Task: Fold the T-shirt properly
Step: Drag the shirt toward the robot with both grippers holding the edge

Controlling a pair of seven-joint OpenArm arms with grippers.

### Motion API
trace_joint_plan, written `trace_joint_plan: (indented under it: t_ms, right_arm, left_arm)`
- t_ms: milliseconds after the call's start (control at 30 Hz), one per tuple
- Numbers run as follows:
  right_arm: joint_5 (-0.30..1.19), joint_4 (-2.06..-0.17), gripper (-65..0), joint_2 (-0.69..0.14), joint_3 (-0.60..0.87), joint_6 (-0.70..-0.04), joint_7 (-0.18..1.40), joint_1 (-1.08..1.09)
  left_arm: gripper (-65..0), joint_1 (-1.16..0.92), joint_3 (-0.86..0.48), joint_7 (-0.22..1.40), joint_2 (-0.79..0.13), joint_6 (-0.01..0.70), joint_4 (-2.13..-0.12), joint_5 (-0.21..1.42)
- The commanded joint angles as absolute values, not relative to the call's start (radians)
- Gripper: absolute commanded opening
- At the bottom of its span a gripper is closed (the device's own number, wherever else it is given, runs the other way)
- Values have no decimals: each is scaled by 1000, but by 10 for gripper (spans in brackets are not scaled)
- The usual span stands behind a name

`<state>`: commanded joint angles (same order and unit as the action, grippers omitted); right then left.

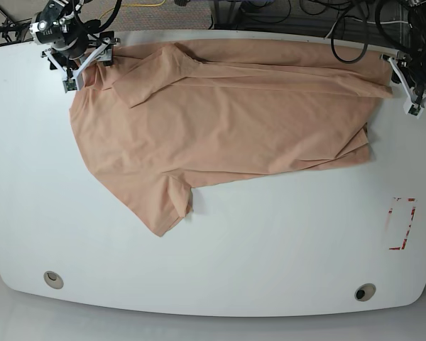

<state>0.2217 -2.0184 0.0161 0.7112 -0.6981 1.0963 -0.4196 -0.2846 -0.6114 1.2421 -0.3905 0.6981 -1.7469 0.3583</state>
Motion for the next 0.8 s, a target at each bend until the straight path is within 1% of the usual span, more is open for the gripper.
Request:
trace_joint_plan:
  t_ms: [67, 100, 233, 367, 500, 600, 633, 700, 800]
  right_arm:
    - [262, -2025, -117, 13, 711, -698, 1096, -418]
    - [274, -2025, -120, 13, 713, -698, 1096, -417]
    - [410, -2026, -152, -16, 780, -698, 1099, -395]
    - [472, -2025, -162, -36, 805, -698, 1099, -367]
    - [460, -2017, -160, -64, 803, -698, 1099, -300]
    - [424, -1989, -160, -76, 802, -698, 1099, -239]
    - [400, -1972, -160, -93, 800, -698, 1099, -200]
    - [371, -1949, -160, -101, 797, -698, 1099, -154]
    - [311, -1896, -160, -124, 746, -698, 1116, -71]
  left_arm:
    - [-342, -240, -613, 1279, -389, 698, -1748, 358]
    - [-342, -229, -613, 1287, -389, 698, -1748, 358]
    - [-350, -133, -633, 1337, -386, 698, -1747, 358]
    - [-350, -77, -642, 1346, -384, 698, -1742, 358]
    - [-350, -16, -642, 1346, -381, 698, -1739, 357]
    - [-350, 22, -641, 1346, -352, 698, -1739, 351]
    - [-350, 39, -641, 1346, -341, 698, -1739, 349]
    - [-350, 51, -641, 1346, -337, 698, -1738, 349]
    - [-350, 59, -634, 1345, -331, 698, -1738, 352]
